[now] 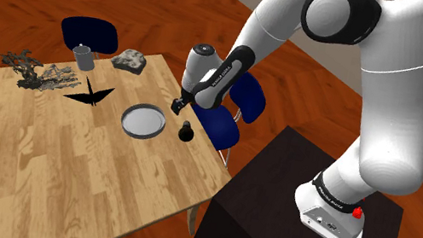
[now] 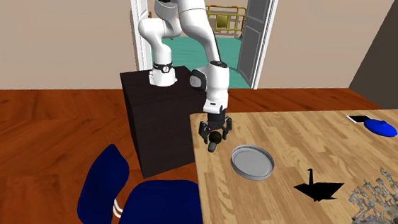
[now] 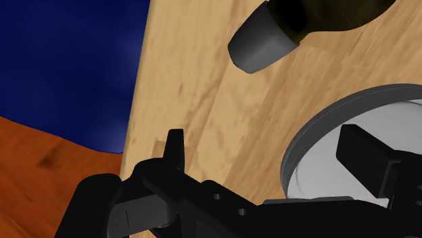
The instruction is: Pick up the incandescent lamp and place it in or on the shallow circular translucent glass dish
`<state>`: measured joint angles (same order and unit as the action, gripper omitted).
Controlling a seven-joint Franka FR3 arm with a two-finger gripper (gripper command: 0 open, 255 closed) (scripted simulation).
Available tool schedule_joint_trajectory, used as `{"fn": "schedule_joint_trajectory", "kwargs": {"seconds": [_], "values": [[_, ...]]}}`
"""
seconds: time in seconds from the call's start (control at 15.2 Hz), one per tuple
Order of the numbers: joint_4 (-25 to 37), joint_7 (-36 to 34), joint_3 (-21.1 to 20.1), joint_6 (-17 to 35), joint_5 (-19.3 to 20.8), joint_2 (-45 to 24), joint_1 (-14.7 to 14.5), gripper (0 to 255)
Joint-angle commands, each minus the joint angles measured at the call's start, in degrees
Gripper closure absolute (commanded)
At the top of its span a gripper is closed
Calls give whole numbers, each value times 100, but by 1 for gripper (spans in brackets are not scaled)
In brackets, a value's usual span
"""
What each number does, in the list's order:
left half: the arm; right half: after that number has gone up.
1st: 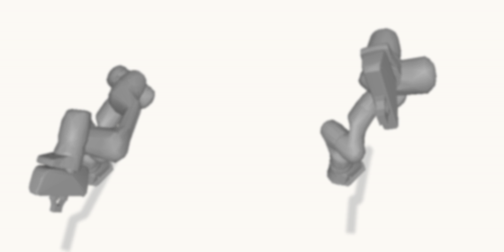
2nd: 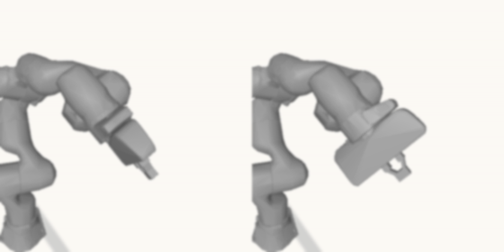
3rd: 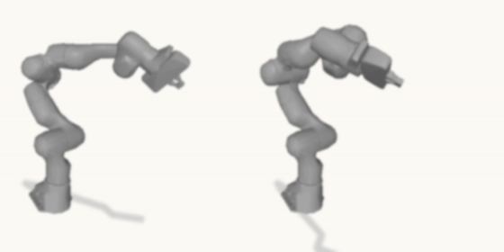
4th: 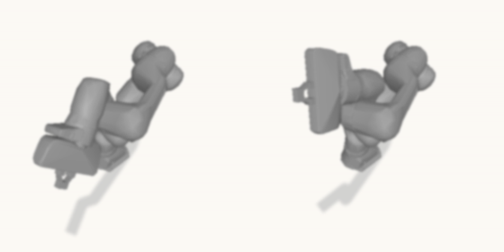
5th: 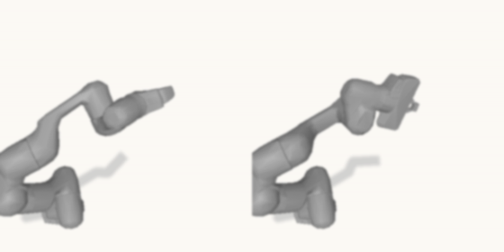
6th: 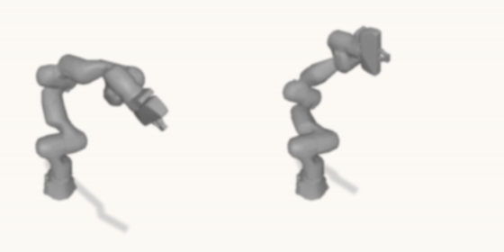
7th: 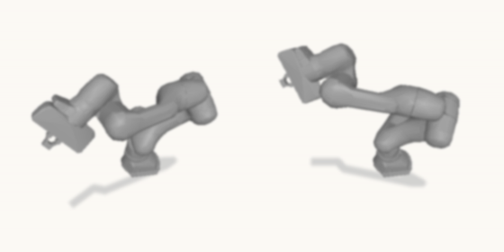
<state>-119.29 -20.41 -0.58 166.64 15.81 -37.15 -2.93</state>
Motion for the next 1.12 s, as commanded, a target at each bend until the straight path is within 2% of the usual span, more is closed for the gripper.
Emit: {"fn": "schedule_joint_trajectory", "kwargs": {"seconds": [0.0,0.59,0.66,1.06], "values": [[0,0,0,0,0,0,0,255],[0,0,0,0,0,0,0,255],[0,0,0,0,0,0,0,0],[-795,-723,-895,-67,-1228,249,598,0]]}}
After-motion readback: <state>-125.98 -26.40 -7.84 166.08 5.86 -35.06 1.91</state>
